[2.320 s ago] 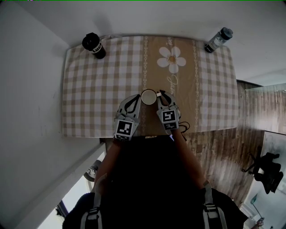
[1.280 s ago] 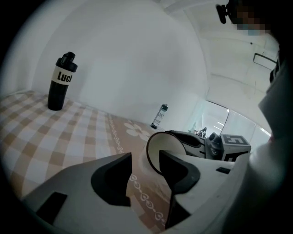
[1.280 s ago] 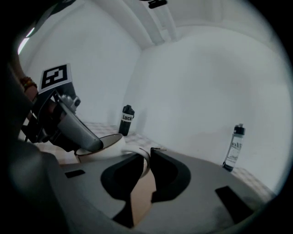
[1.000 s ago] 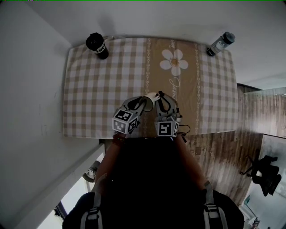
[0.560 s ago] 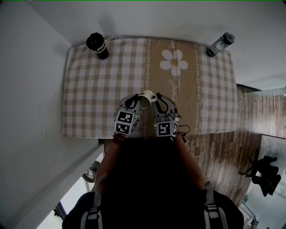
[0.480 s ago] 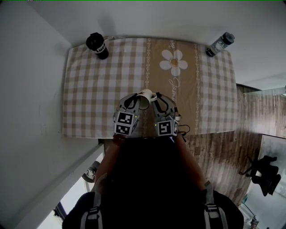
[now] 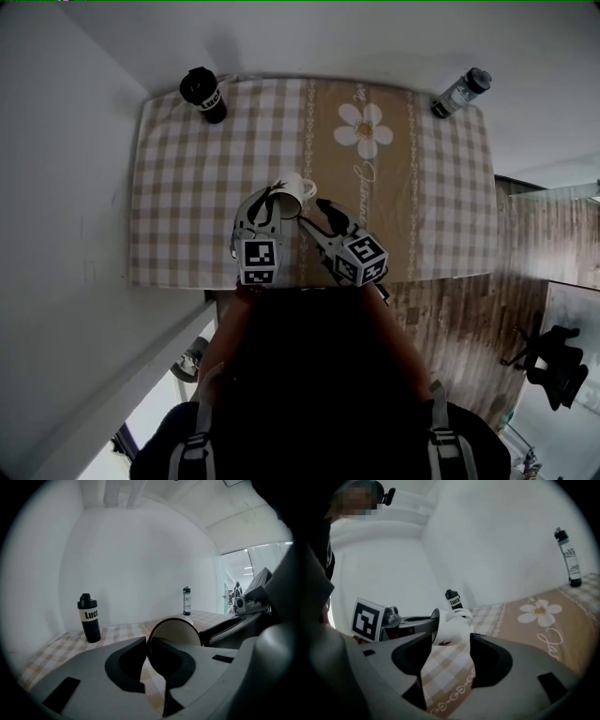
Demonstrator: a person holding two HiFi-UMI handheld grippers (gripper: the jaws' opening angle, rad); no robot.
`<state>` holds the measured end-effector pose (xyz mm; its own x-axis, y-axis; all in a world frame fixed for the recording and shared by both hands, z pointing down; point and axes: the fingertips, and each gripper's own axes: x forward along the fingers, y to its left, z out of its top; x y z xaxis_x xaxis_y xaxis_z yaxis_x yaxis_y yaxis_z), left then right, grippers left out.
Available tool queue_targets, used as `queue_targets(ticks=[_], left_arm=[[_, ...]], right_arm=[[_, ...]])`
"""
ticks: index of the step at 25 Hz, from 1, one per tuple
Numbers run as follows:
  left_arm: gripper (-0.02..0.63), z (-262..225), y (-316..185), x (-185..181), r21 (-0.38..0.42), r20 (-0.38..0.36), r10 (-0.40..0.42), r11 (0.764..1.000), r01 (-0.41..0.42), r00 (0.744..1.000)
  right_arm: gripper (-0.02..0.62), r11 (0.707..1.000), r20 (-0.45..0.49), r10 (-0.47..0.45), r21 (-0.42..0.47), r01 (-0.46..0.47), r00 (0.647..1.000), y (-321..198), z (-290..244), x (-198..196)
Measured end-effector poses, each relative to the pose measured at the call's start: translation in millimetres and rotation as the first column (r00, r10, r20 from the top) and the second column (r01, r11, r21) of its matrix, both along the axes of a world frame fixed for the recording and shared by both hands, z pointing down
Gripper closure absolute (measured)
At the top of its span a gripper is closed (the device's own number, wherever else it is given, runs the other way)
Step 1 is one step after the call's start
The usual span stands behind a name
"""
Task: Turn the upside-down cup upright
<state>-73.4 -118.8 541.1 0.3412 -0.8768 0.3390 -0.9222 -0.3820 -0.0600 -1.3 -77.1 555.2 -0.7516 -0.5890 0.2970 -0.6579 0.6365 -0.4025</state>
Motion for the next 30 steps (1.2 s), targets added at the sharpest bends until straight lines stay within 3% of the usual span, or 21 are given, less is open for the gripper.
queue_targets(ticks=[4, 8, 15, 19, 22, 24, 27, 30], left_arm=[[0.569, -4.2, -0.2, 1.6, 0.034, 0.019, -0.027, 0.999, 0.026, 0.999], [0.568, -13.1, 3.9, 3.2, 0.133, 0.050, -0.045, 0.990, 0.038, 0.998], [0.557, -28.2, 9.0, 10.9, 0.202, 0.065, -0.034, 0.979, 0.021, 0.997], [0.530, -25.9, 11.6, 27.3, 0.206, 0.059, 0.009, 0.978, -0.021, 0.998], [0.453, -16.6, 18.9, 45.3, 0.165, 0.038, 0.086, 0.982, -0.091, 0.996], [0.439, -15.0, 23.0, 54.5, 0.144, 0.028, 0.132, 0.980, -0.135, 0.991], [0.448, -23.2, 25.6, 59.4, 0.141, -0.025, 0.186, 0.973, -0.181, 0.982], [0.449, -21.1, 27.5, 50.0, 0.102, -0.204, 0.212, 0.975, -0.195, 0.956]], right_arm=[[0.341, 0.999, -0.020, 0.035, -0.010, -0.035, 0.999, -8.2, 1.0, -14.7], [0.403, 0.997, -0.016, 0.078, -0.016, -0.079, 0.997, -11.9, -0.9, -21.7], [0.442, 0.984, -0.025, 0.178, -0.021, -0.179, 0.984, -22.3, -1.8, -14.0], [0.510, 0.964, -0.046, 0.262, -0.023, -0.264, 0.964, -32.9, 0.7, 2.4], [0.560, 0.947, -0.073, 0.322, -0.002, -0.323, 0.944, -40.9, 0.4, 19.2], [0.568, 0.945, -0.122, 0.326, 0.037, -0.324, 0.937, -44.8, 1.0, 26.4], [0.568, 0.947, -0.166, 0.323, 0.067, -0.316, 0.932, -46.1, 3.7, 31.4], [0.568, 0.943, -0.158, 0.334, 0.061, -0.328, 0.929, -44.7, 6.5, 37.8]])
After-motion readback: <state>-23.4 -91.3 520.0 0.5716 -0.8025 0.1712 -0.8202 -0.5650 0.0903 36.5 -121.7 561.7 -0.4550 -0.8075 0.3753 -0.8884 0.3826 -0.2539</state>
